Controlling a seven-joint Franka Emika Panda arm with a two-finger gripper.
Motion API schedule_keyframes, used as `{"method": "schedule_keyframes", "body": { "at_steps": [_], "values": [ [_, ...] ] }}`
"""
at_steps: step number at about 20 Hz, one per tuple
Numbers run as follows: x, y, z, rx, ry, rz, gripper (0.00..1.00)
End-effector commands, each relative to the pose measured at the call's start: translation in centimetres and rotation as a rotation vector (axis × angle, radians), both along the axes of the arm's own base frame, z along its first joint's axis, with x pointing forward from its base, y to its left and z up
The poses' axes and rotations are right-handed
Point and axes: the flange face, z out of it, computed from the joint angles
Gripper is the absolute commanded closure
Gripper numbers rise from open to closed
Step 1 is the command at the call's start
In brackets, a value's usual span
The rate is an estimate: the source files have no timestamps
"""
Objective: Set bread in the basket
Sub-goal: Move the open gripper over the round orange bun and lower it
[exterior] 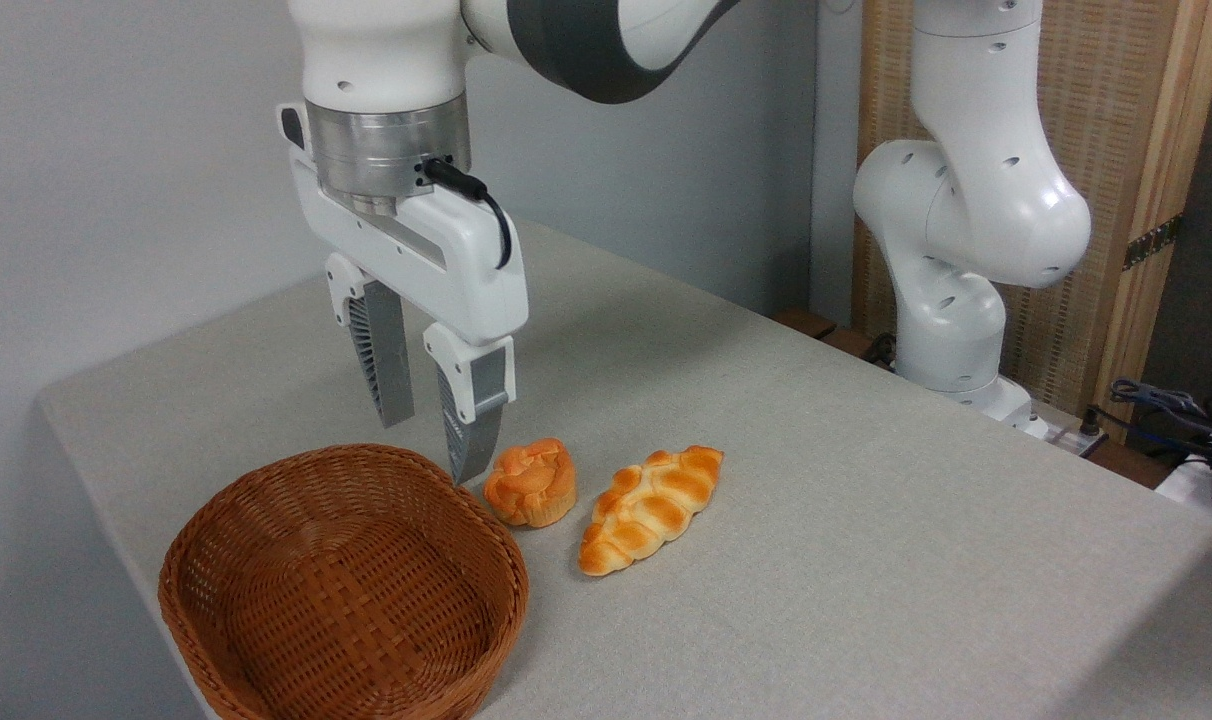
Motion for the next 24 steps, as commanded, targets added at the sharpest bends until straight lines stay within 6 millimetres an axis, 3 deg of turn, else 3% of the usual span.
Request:
{"method": "schedule_keyframes", "body": {
  "at_steps": [1, 24],
  "values": [
    [-0.38, 0.14, 2.23, -0.015, -0.029, -0.006, 0.00],
    [-1.31, 0.73, 2.28, -0.016, 0.022, -0.005, 0.00]
  ]
}}
